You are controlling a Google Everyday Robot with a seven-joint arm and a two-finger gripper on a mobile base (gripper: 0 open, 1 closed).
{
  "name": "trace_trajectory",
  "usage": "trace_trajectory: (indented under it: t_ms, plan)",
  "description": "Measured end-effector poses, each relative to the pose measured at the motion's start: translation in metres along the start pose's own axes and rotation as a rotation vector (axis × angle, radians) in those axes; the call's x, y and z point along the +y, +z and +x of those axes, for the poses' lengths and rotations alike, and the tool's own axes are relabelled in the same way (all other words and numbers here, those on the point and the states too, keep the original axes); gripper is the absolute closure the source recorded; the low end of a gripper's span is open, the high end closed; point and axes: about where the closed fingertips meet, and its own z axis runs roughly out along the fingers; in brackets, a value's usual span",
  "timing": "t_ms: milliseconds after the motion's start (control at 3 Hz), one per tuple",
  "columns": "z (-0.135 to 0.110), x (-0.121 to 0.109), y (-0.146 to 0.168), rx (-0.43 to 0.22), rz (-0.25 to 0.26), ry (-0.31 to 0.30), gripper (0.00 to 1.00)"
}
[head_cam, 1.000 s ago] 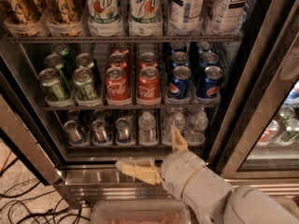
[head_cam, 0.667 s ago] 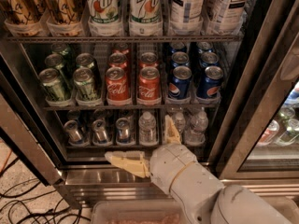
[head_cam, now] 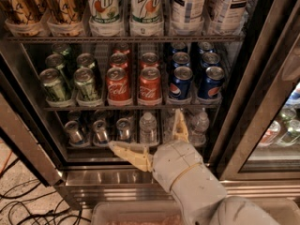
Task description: Pick blue plastic bottle from top shelf of fridge
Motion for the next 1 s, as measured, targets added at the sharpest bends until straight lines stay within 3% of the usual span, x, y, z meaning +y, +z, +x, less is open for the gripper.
trace_trajectory:
  t_ms: [333, 667, 1000]
  plan:
    - [-0.005, -0.022, -0.018, -0.041, 0.091, 0.013, 0.00]
    - [-0.002, -0.043, -0.037, -0.032, 0.157, 0.028, 0.00]
    - [-0.001, -0.045, -0.039, -0.032, 0.164, 0.028, 0.00]
